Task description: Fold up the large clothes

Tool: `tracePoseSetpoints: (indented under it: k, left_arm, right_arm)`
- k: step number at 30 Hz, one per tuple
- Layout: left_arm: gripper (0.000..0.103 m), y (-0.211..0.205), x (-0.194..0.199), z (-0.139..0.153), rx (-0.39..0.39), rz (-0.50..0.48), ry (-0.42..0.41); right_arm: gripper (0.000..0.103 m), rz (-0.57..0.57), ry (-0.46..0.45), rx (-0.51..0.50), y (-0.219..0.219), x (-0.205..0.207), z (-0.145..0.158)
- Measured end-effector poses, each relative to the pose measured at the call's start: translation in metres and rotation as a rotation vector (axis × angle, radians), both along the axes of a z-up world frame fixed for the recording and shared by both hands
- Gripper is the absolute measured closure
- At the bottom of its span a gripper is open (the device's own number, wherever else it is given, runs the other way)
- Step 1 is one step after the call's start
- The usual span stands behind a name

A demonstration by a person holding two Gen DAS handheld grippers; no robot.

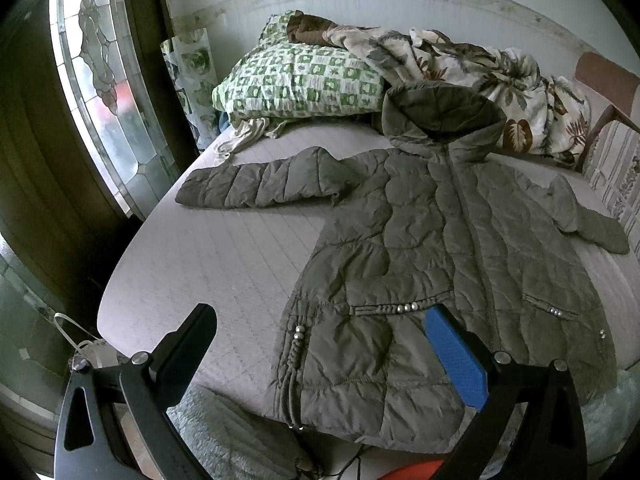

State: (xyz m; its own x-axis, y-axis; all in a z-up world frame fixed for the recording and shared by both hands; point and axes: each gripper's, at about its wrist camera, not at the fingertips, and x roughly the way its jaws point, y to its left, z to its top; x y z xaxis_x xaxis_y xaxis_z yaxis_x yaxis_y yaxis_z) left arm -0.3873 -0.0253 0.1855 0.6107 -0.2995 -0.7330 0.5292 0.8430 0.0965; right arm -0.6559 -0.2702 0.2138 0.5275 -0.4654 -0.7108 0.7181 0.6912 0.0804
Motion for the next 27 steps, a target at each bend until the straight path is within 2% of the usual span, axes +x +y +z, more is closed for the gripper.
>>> tracePoseSetpoints:
  k: [7,19,24,27]
  left_arm:
    - [0.0,0.003,0.022,-0.008,-0.012,0.018,0.025]
    - [0.0,0.022,0.083,-0.019,-0.019,0.117,0.018]
    - [0.0,0.025,0.113,-0.029,-0.013,0.134,0.03]
    - [0.0,0.027,0.144,-0.044,-0.025,0.139,0.061]
  right_arm:
    - [0.0,0.007,0.025,0.008,0.0,0.018,-0.005]
    - [0.0,0.046,0.07,0.011,0.002,0.054,-0.014]
    - [0.0,0.061,0.092,0.004,0.005,0.071,-0.017]
    - [0.0,0.072,0.093,-0.008,0.003,0.085,-0.021]
